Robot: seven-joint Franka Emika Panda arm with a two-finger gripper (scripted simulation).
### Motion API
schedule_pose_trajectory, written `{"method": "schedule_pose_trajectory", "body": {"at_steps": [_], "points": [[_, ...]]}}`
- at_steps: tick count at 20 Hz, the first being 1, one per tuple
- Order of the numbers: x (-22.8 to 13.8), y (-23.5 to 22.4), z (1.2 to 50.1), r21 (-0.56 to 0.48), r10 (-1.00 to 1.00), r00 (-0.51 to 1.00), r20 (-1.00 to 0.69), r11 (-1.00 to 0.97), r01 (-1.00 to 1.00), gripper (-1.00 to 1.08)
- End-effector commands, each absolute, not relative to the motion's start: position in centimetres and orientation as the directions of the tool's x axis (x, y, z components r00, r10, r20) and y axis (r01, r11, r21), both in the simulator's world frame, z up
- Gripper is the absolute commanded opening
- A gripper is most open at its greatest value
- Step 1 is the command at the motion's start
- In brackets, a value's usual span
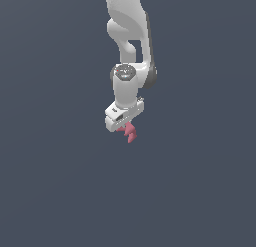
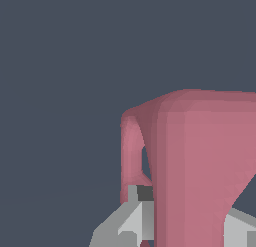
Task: Pick up the object and move it to a goal position.
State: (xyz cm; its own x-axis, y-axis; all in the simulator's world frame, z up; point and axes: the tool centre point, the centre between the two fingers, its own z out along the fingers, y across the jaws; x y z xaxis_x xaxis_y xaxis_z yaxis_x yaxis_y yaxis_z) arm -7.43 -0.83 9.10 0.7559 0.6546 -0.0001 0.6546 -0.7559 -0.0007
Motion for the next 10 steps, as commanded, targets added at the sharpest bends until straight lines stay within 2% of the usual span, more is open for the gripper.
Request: {"method": "schedule_pose_trajectory", "body": {"at_steps": [1,10], "points": [[-7.41,-0.84,9.10,0.000,0.655,0.756,0.000,-0.756,0.655,-1.00],[-7.40,-0.94,9.35,0.000,0.655,0.756,0.000,-0.756,0.655,-1.00]]}}
